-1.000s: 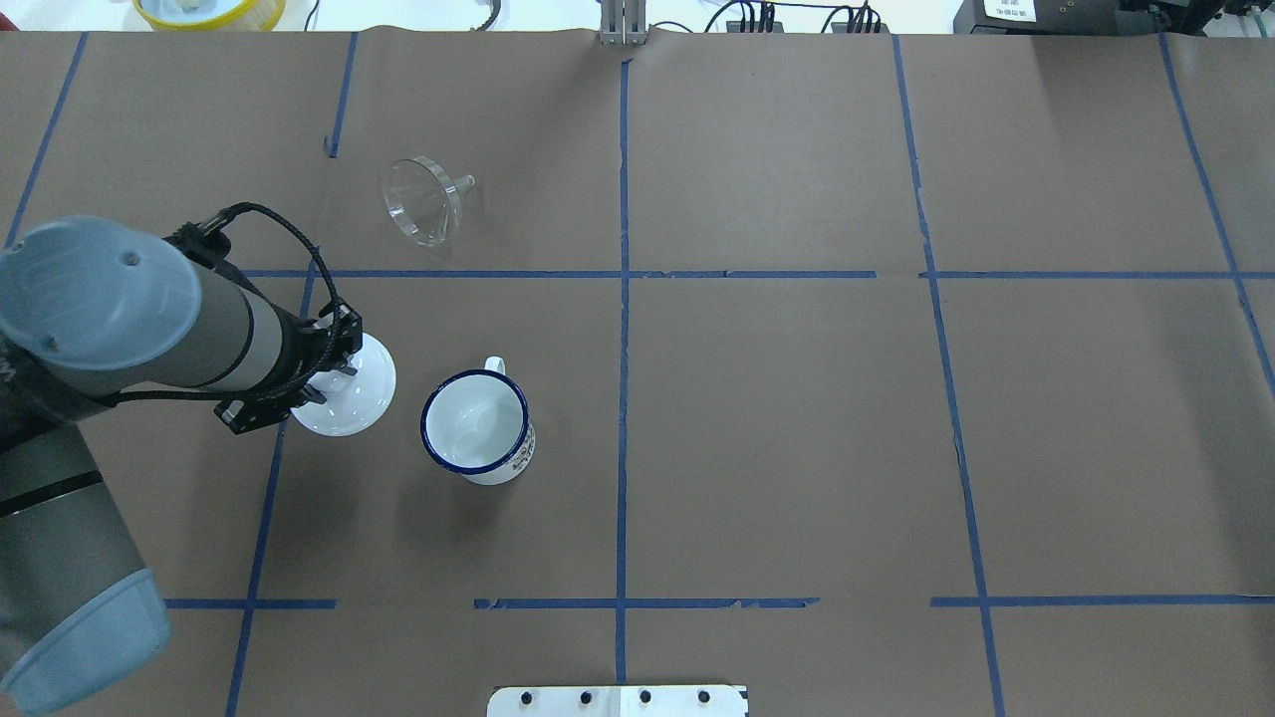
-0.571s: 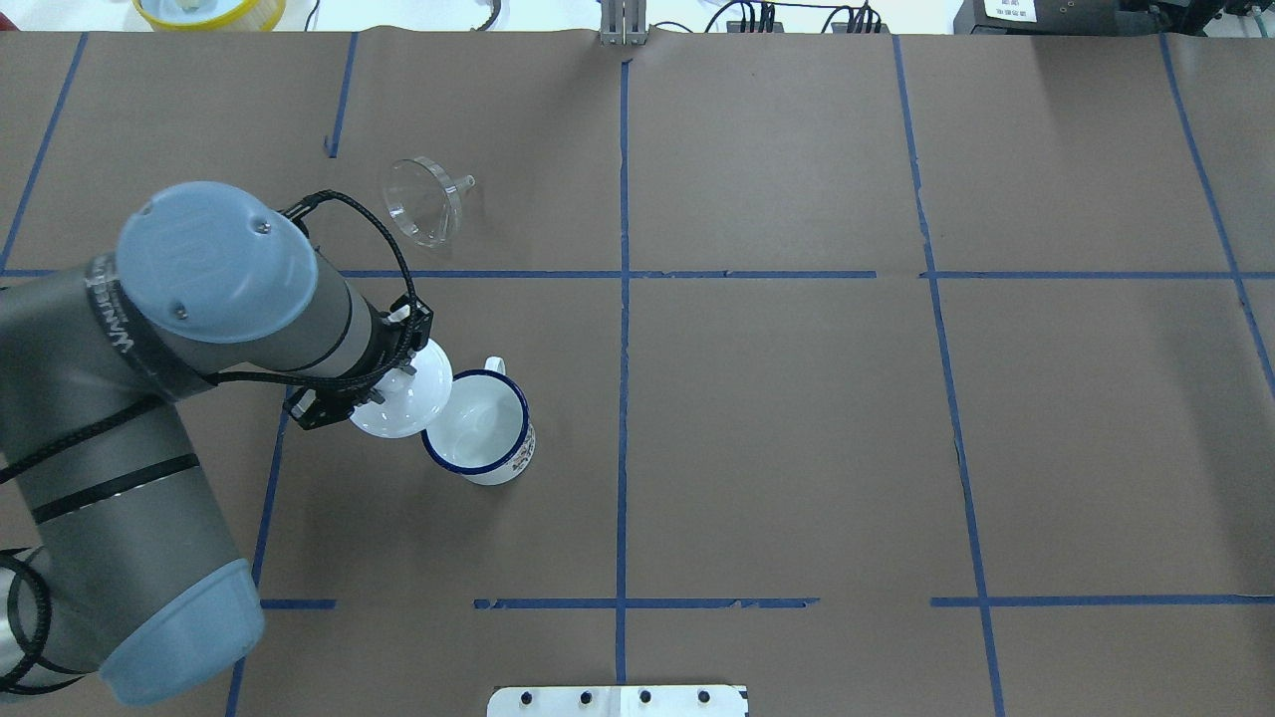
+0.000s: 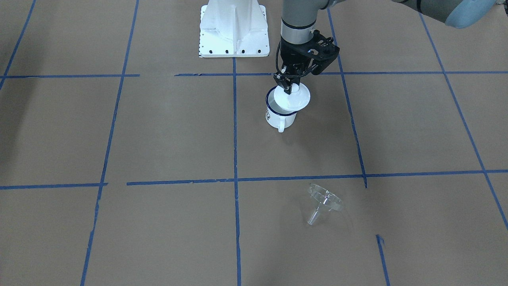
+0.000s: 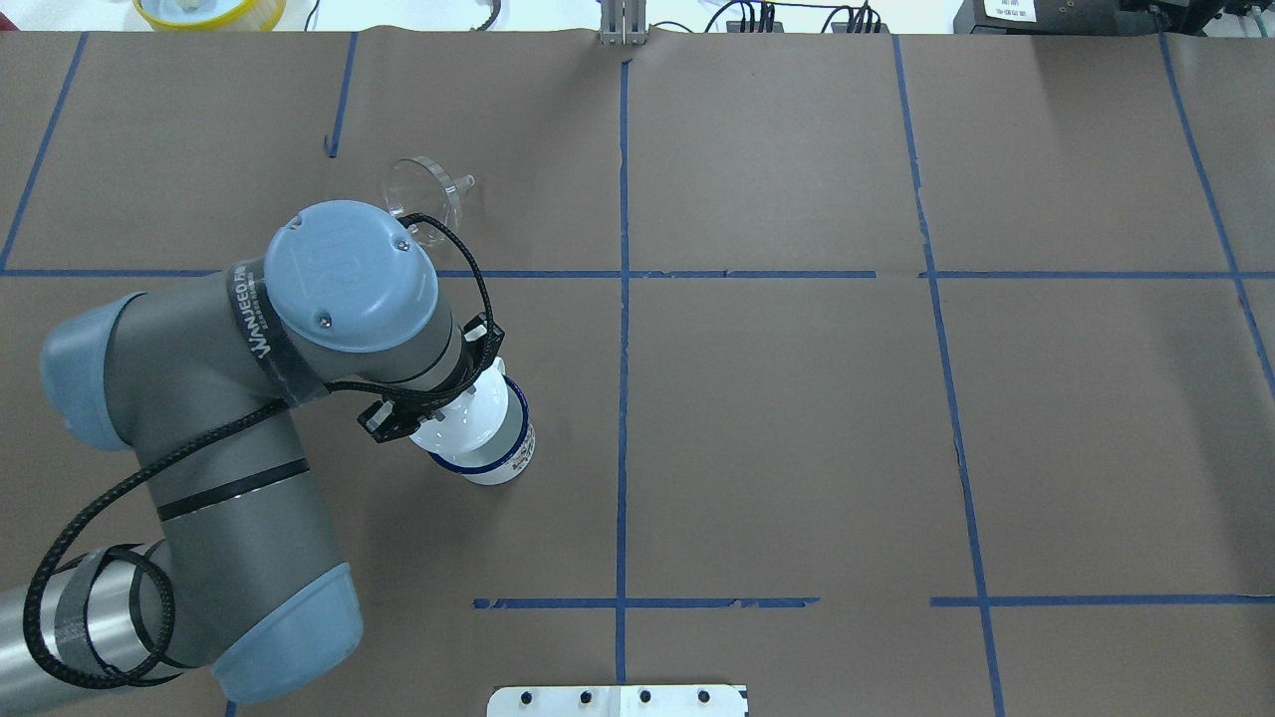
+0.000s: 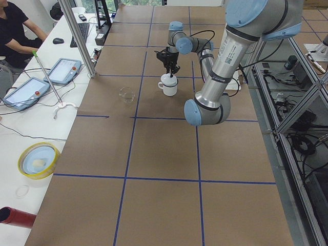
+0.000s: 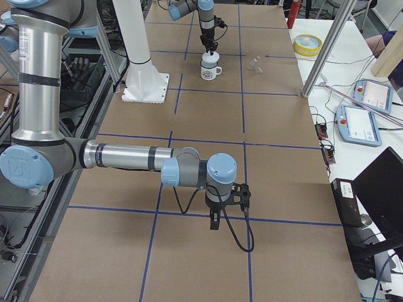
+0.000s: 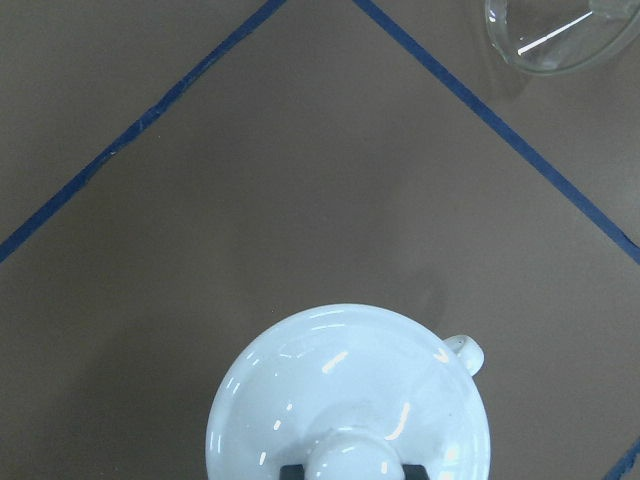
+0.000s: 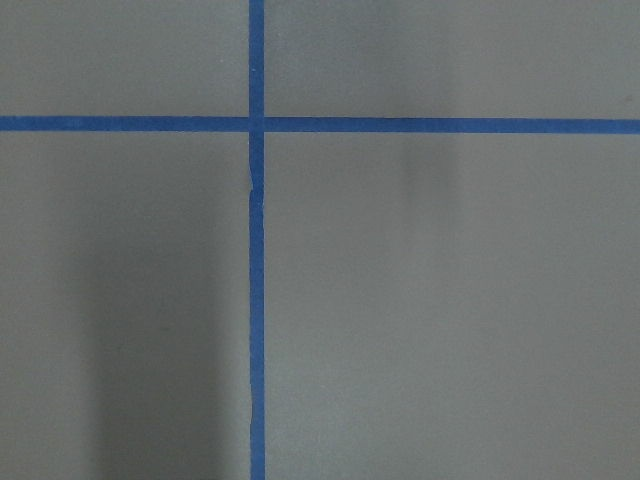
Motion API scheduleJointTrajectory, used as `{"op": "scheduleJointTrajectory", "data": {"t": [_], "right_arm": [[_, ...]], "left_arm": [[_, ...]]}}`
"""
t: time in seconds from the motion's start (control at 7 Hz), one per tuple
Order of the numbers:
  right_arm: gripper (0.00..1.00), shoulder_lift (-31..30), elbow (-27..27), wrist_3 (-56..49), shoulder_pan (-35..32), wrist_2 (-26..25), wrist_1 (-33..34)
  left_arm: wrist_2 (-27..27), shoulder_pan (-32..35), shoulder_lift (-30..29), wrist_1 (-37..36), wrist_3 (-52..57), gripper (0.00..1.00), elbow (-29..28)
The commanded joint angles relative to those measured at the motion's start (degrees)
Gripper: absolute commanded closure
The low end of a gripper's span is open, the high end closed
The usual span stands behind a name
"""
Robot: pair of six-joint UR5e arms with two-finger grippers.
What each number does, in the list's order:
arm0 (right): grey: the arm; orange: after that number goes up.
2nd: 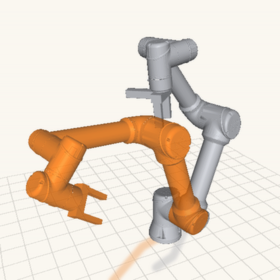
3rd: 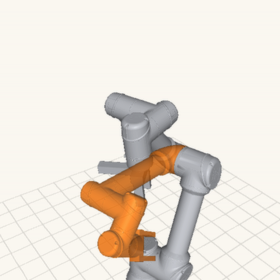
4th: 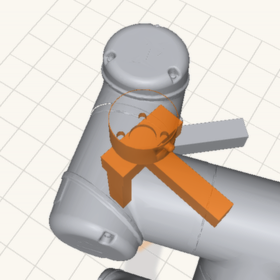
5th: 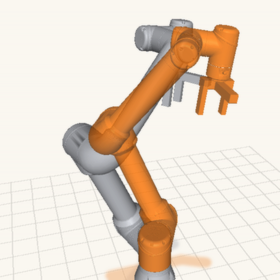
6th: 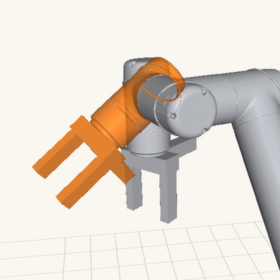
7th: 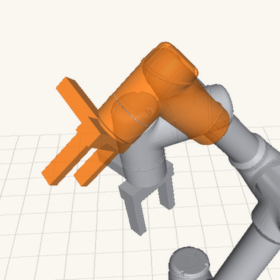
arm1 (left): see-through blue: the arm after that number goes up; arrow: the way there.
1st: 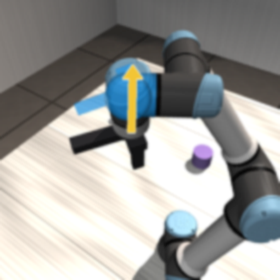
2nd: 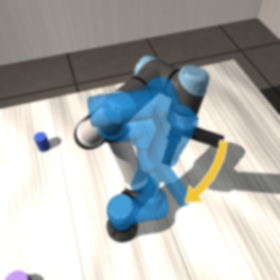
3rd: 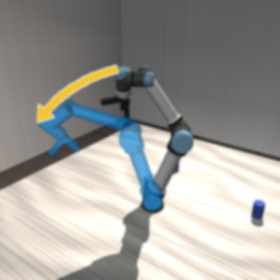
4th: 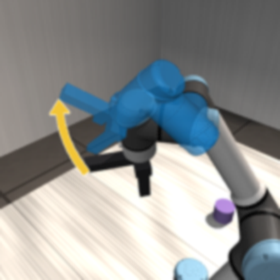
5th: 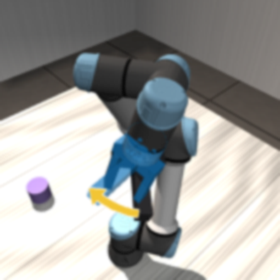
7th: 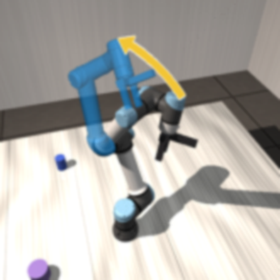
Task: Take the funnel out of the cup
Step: 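Lift the lid and carry it over the white mug, then lower the lid onto the mug opening with the left gripper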
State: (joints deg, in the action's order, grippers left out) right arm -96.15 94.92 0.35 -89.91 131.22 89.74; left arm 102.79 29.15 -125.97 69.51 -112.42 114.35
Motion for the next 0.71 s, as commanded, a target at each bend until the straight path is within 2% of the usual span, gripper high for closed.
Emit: {"op": "scheduleJointTrajectory", "data": {"t": [0.0, 0.57], "right_arm": [[0.0, 0.0, 0.0, 0.0, 0.0, 0.0, 0.0], [0.0, 0.0, 0.0, 0.0, 0.0, 0.0, 0.0]], "left_arm": [[0.0, -0.9, -1.1, 0.1, 0.2, 1.0, -1.6], [0.0, -1.4, -0.5, 0.4, 0.6, 1.0, -1.6]]}}
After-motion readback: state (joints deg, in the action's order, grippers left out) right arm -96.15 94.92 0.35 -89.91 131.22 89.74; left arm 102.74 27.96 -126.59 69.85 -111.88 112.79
